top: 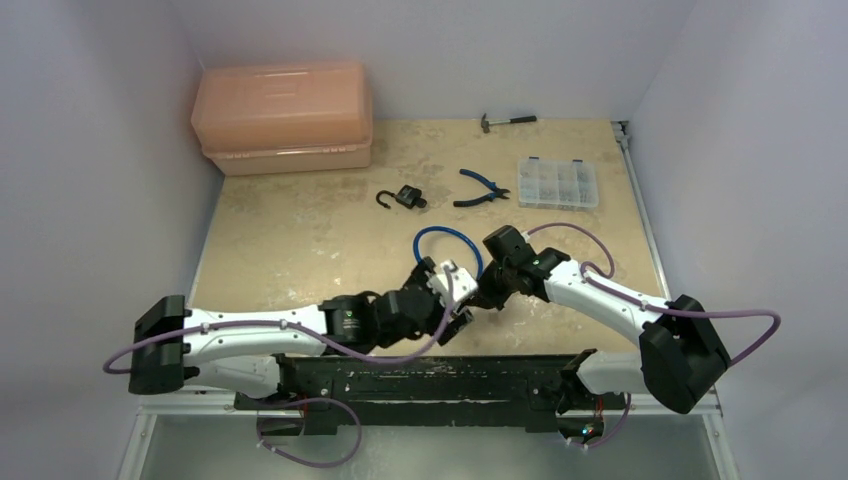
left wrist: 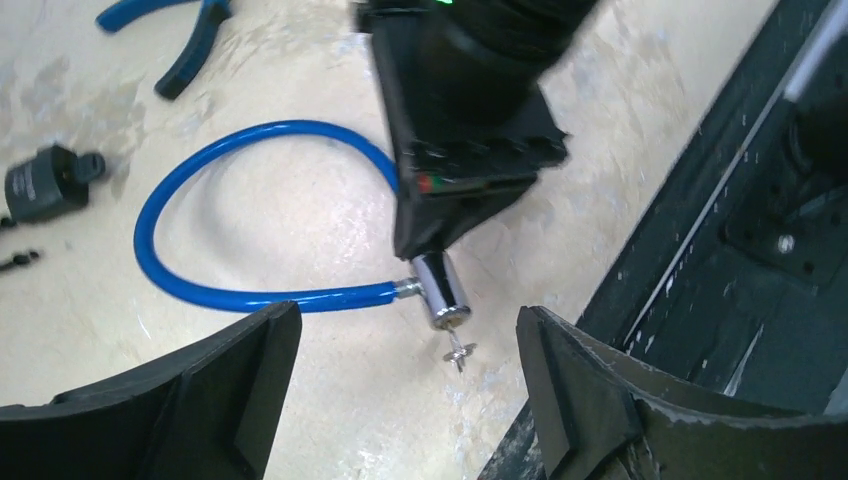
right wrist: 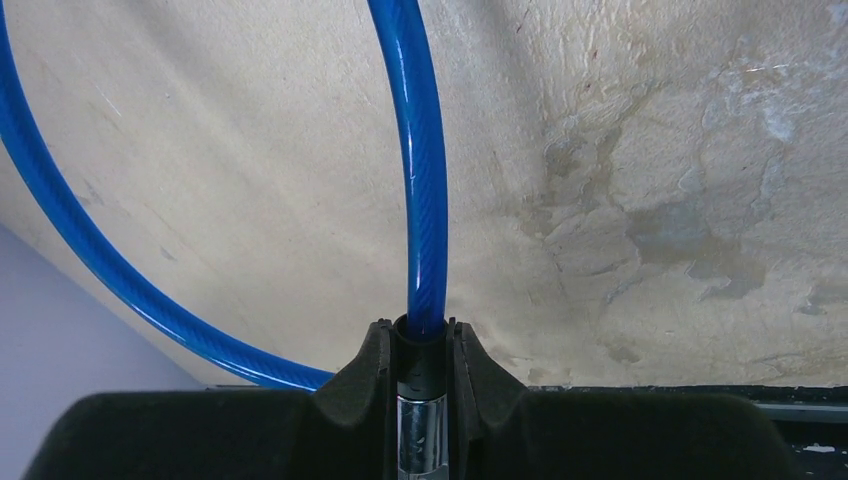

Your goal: Unlock with the key

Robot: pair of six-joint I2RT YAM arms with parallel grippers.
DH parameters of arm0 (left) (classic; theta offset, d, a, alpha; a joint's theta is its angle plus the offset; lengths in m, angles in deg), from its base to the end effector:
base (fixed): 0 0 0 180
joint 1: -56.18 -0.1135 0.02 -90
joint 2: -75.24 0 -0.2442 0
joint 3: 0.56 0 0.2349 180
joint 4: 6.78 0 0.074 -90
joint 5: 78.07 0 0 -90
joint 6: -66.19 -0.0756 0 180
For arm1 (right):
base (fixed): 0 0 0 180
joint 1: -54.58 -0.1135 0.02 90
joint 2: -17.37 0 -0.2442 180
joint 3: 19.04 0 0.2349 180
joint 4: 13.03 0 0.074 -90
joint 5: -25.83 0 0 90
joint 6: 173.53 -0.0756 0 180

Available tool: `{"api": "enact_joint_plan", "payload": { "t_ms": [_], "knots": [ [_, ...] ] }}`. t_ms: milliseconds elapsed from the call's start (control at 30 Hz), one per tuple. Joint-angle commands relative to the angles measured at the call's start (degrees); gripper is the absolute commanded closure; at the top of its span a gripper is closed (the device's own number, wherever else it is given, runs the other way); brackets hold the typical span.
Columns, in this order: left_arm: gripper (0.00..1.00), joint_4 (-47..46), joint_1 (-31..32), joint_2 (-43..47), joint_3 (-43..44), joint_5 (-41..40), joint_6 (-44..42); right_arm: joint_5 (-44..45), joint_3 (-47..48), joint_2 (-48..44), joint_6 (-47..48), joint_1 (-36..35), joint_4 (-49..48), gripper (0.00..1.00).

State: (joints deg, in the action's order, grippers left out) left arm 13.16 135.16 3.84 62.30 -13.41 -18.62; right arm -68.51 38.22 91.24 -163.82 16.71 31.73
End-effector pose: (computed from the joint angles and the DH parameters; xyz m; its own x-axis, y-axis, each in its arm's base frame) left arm 0.0890 -0.2878 0.2422 -0.1645 0.4171 -0.8938 0.8036 0.5821 0.1237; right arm 0.1929 0.1573 0.1498 -0.7484 0.6630 -0.0153 0.5749 0.6601 0.4835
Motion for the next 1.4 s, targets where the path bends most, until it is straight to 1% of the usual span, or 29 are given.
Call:
{"api": "enact_joint_plan", "payload": {
  "t_ms": [0, 67, 167, 267, 367, 500, 600, 767, 867, 967, 1033, 1133, 1267, 1367],
  "knots": [
    [0.14, -2.6, -5.9, 4.1, -2.3, 5.1, 14.5, 1.5, 1.1, -1.0, 2.1, -0.1, -3.0, 1.00],
    [0.12, -2.2, -8.5, 4.3, -3.2, 4.5, 19.9, 1.9, 1.0, -1.2, 2.2, 0.0, -2.9, 1.00],
    [0.09, -3.5, -13.1, 4.3, -5.1, 5.8, 27.6, 2.3, 0.8, -1.2, 2.4, -0.1, -3.1, 1.00],
    [0.09, -6.5, -15.2, 4.0, -6.8, 6.6, 33.6, 2.2, 0.3, -1.2, 2.5, -0.1, -3.8, 1.00],
    [0.09, -9.4, -17.1, 3.9, -9.0, 6.9, 41.6, 2.0, -0.2, -1.4, 2.7, -0.1, -4.6, 1.00],
    [0.11, -19.9, -18.1, 5.9, -16.5, 6.5, 52.8, 2.0, -0.5, -1.6, 2.6, -0.1, -5.5, 1.00],
    [0.12, -25.8, -18.3, 6.1, -20.1, 5.5, 58.0, 1.6, -0.7, -1.5, 2.5, -0.1, -6.0, 1.00],
    [0.12, -27.6, -18.8, 5.9, -22.3, 4.0, 61.6, 1.4, -0.8, -1.9, 2.4, -0.1, -6.2, 1.00],
    [0.17, -31.2, -19.2, 5.8, -24.1, 5.0, 62.4, 1.3, -1.1, -2.1, 2.4, -0.1, -6.8, 1.00],
    [0.21, -32.1, -19.4, 4.9, -24.8, 5.2, 63.9, 1.0, -1.3, -2.1, 2.4, -0.1, -7.3, 1.00],
    [0.24, -35.6, -19.5, 4.0, -26.3, 5.8, 64.9, 0.9, -1.4, -2.1, 2.4, -0.1, -7.5, 1.00],
    [0.26, -39.8, -19.7, 2.2, -27.4, 7.0, 65.6, 0.9, -1.4, -2.1, 2.4, -0.1, -7.5, 1.00],
    [0.28, -42.6, -20.0, -1.1, -26.9, 8.8, 65.8, 0.9, -1.3, -2.1, 2.4, -0.1, -7.5, 1.00],
    [0.32, -44.2, -20.3, -2.7, -26.9, 9.5, 66.1, 0.9, -1.3, -2.2, 2.4, -0.1, -7.6, 1.00]
  ]
}}
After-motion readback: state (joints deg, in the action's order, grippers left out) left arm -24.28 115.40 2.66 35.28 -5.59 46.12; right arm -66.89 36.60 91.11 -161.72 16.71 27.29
